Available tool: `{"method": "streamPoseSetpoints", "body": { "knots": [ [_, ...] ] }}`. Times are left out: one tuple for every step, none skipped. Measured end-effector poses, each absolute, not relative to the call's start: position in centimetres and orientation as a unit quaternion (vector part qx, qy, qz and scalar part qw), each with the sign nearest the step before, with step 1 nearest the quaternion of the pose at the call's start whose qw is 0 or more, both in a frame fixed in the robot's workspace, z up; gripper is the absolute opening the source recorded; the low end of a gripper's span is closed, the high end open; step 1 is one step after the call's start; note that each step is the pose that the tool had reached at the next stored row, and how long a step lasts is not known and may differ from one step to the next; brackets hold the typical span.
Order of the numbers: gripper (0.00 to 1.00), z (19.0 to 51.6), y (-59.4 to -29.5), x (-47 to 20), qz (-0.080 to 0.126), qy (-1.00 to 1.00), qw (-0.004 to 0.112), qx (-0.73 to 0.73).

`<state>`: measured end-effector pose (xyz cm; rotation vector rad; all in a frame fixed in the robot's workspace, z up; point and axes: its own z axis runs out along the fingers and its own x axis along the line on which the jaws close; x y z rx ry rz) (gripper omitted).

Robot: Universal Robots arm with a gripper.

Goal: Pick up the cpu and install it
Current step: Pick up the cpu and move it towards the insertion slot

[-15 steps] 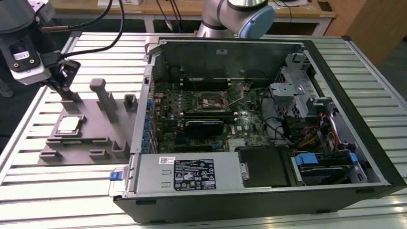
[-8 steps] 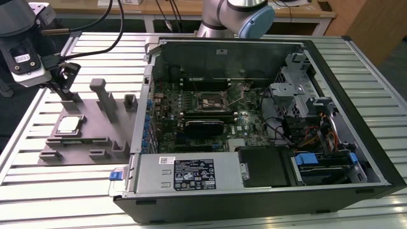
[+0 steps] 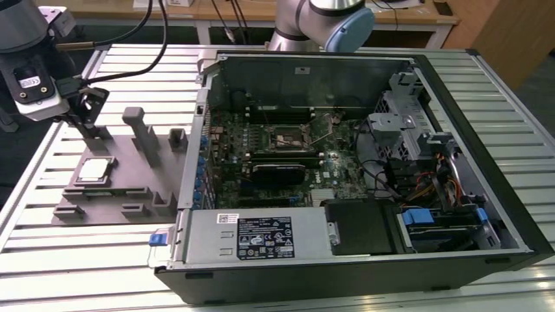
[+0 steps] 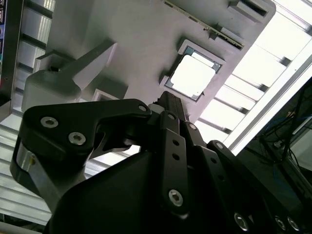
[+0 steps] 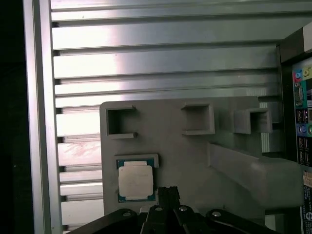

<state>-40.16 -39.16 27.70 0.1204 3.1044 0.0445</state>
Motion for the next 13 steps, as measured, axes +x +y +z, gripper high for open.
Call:
{"method": "streamPoseSetpoints", "body": {
  "knots": [
    [0.11, 27.65, -39.16, -40.2, 0.014, 0.999, 0.017, 0.039],
    [0.11, 27.59, -39.16, -40.23, 0.014, 0.999, 0.017, 0.039],
    [0.11, 27.52, -39.16, -40.25, 0.014, 0.999, 0.017, 0.039],
    [0.11, 27.45, -39.16, -40.28, 0.013, 0.999, 0.017, 0.039],
    [0.11, 27.37, -39.16, -40.3, 0.013, 0.999, 0.017, 0.039],
    [0.11, 27.29, -39.16, -40.32, 0.013, 0.999, 0.017, 0.039],
    [0.11, 27.21, -39.16, -40.34, 0.013, 0.999, 0.017, 0.039],
    [0.11, 27.13, -39.16, -40.36, 0.012, 0.999, 0.017, 0.039],
    [0.11, 27.06, -39.16, -40.39, 0.012, 0.999, 0.017, 0.039],
    [0.11, 26.99, -39.16, -40.42, 0.012, 0.999, 0.017, 0.039],
    [0.11, 26.93, -39.16, -40.46, 0.011, 0.999, 0.017, 0.039],
    [0.11, 26.86, -39.16, -40.5, 0.011, 0.999, 0.017, 0.039],
    [0.11, 26.78, -39.16, -40.54, 0.011, 0.999, 0.017, 0.039]
  ]
}}
